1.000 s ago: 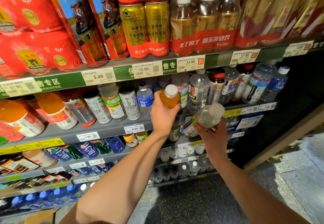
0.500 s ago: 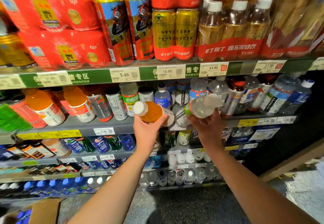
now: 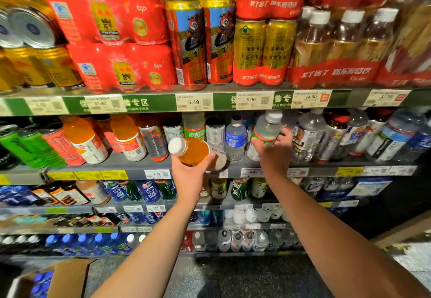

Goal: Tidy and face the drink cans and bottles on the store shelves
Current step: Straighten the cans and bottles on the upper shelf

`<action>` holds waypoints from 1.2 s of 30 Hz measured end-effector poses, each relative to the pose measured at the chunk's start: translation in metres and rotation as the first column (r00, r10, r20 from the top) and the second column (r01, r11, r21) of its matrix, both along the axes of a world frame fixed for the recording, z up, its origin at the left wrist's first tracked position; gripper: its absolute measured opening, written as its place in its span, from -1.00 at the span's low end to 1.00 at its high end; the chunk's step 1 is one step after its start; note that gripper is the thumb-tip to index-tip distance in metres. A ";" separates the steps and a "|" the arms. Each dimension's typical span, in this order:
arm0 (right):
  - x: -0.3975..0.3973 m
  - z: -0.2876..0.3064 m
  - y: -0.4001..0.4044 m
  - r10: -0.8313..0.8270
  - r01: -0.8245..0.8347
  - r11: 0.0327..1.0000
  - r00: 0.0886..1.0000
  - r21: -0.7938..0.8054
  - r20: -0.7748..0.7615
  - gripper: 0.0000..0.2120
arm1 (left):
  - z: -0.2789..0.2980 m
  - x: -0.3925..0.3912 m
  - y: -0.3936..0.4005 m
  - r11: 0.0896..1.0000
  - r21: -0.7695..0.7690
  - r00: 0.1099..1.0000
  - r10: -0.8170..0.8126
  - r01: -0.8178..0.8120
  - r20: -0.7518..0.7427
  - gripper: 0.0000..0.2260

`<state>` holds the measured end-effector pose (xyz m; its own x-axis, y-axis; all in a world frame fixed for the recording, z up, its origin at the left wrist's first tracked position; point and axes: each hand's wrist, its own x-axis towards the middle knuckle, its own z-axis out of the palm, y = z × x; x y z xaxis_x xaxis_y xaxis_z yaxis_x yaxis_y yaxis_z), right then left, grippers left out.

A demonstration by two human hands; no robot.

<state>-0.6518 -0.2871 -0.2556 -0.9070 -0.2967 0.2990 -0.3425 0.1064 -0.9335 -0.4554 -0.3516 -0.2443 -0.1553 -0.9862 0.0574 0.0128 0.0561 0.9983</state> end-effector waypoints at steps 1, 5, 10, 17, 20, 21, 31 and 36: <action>0.001 0.000 -0.003 0.000 0.001 1.000 1.000 0.019 -0.030 -0.43 | 0.000 0.002 -0.001 1.000 -0.002 1.000 -0.001 0.001 0.004 -0.40; 0.003 -0.002 -0.014 -0.031 0.053 0.989 0.986 0.136 -0.161 -0.34 | -0.001 0.006 -0.002 1.000 -0.003 1.000 0.010 -0.010 0.002 -0.38; 0.014 -0.001 -0.010 -0.056 0.064 0.994 0.995 0.093 -0.082 -0.29 | -0.003 0.016 -0.004 0.999 0.003 0.999 0.035 -0.035 0.012 -0.33; 0.086 0.004 -0.013 0.111 -0.111 0.994 0.983 0.004 -0.148 -0.52 | -0.004 0.045 -0.014 0.987 0.021 0.987 0.156 -0.157 0.024 -0.36; 0.115 0.003 -0.029 0.208 -0.213 0.977 0.951 0.004 -0.229 -0.56 | -0.003 0.069 -0.027 0.975 0.040 0.976 0.219 -0.218 -0.002 -0.36; 0.125 0.006 -0.035 0.237 -0.243 0.970 0.941 0.005 -0.243 -0.57 | -0.003 0.078 -0.032 0.970 0.043 0.971 0.238 -0.238 -0.001 -0.34; 0.209 0.005 -0.110 0.330 -0.321 0.943 0.935 0.089 -0.127 -0.63 | 0.001 0.176 -0.118 0.945 0.032 0.945 0.326 -0.326 0.010 -0.36; 0.238 0.008 -0.152 0.319 -0.308 0.947 0.937 0.095 -0.139 -0.57 | 0.000 0.199 -0.158 0.968 -0.048 0.969 0.246 -0.245 0.012 -0.39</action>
